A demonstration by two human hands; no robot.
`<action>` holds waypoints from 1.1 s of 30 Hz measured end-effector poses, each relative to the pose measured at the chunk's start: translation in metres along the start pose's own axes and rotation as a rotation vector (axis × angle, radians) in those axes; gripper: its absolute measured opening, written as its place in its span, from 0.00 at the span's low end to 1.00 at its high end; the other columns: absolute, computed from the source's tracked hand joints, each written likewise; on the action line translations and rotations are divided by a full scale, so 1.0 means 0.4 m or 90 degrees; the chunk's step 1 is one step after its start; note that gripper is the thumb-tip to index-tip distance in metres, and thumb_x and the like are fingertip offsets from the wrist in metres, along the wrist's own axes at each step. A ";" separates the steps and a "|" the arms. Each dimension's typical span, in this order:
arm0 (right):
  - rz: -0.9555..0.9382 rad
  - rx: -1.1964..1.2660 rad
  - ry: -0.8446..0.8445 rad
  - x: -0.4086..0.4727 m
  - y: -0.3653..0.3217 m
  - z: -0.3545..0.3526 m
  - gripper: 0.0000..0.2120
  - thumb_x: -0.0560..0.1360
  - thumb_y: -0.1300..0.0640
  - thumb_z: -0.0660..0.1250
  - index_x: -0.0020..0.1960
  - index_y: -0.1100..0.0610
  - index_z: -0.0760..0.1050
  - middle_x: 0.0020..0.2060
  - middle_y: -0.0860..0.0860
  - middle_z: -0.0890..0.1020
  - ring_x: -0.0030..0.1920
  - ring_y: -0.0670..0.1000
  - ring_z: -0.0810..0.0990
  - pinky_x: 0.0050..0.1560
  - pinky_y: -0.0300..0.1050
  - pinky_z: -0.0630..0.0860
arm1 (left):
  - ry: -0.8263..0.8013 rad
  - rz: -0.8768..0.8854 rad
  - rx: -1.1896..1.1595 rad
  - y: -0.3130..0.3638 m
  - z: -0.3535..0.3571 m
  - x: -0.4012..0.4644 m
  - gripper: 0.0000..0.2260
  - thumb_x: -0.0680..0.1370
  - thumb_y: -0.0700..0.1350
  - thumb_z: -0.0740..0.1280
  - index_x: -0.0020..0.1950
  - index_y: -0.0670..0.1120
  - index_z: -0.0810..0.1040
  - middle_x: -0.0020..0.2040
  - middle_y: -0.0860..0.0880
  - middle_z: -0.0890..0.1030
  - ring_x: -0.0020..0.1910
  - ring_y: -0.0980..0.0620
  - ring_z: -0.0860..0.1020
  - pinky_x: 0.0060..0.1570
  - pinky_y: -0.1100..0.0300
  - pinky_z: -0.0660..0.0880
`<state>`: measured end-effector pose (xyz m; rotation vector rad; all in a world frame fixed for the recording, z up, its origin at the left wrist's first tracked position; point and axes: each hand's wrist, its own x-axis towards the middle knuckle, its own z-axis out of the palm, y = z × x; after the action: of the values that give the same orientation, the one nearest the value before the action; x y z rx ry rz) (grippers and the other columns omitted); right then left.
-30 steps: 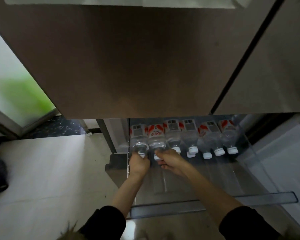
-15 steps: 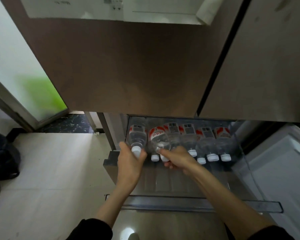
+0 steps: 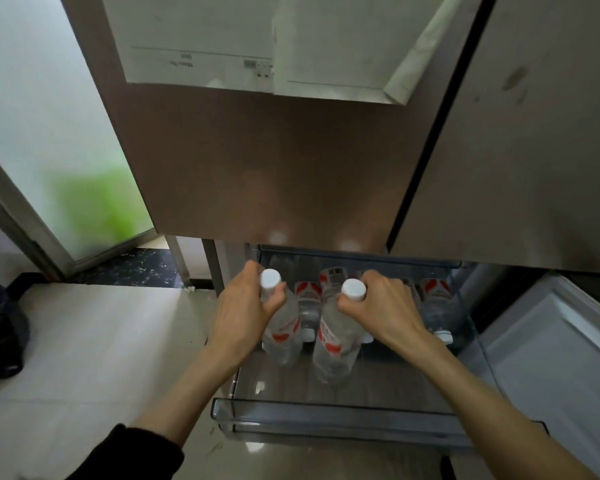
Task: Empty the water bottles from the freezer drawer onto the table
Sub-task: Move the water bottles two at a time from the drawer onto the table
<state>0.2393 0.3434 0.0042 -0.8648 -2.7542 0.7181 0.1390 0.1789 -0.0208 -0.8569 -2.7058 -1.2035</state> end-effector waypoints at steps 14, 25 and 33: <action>0.018 0.024 -0.025 -0.007 0.046 0.066 0.15 0.69 0.47 0.69 0.40 0.57 0.69 0.41 0.54 0.80 0.38 0.51 0.74 0.28 0.39 0.62 | -0.136 0.076 -0.018 -0.050 0.097 -0.023 0.11 0.75 0.51 0.65 0.54 0.47 0.71 0.49 0.51 0.74 0.45 0.55 0.72 0.42 0.70 0.67; -0.111 0.129 -0.079 -0.045 0.122 0.117 0.17 0.73 0.49 0.67 0.61 0.51 0.71 0.46 0.42 0.69 0.45 0.39 0.70 0.43 0.29 0.65 | -0.137 -0.008 -0.191 -0.089 0.136 -0.050 0.18 0.70 0.61 0.59 0.56 0.56 0.68 0.54 0.54 0.74 0.53 0.58 0.73 0.53 0.60 0.73; -0.058 0.332 -0.103 -0.026 0.137 0.151 0.12 0.74 0.50 0.65 0.57 0.43 0.69 0.55 0.41 0.76 0.58 0.43 0.74 0.57 0.39 0.72 | -0.085 -0.011 -0.219 -0.063 0.157 -0.061 0.14 0.75 0.56 0.55 0.59 0.55 0.65 0.52 0.58 0.71 0.51 0.63 0.73 0.47 0.71 0.69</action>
<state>0.2571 0.3528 -0.0753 -0.5842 -2.5100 1.4506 0.1570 0.1979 -0.0879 -0.9819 -2.6514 -1.7075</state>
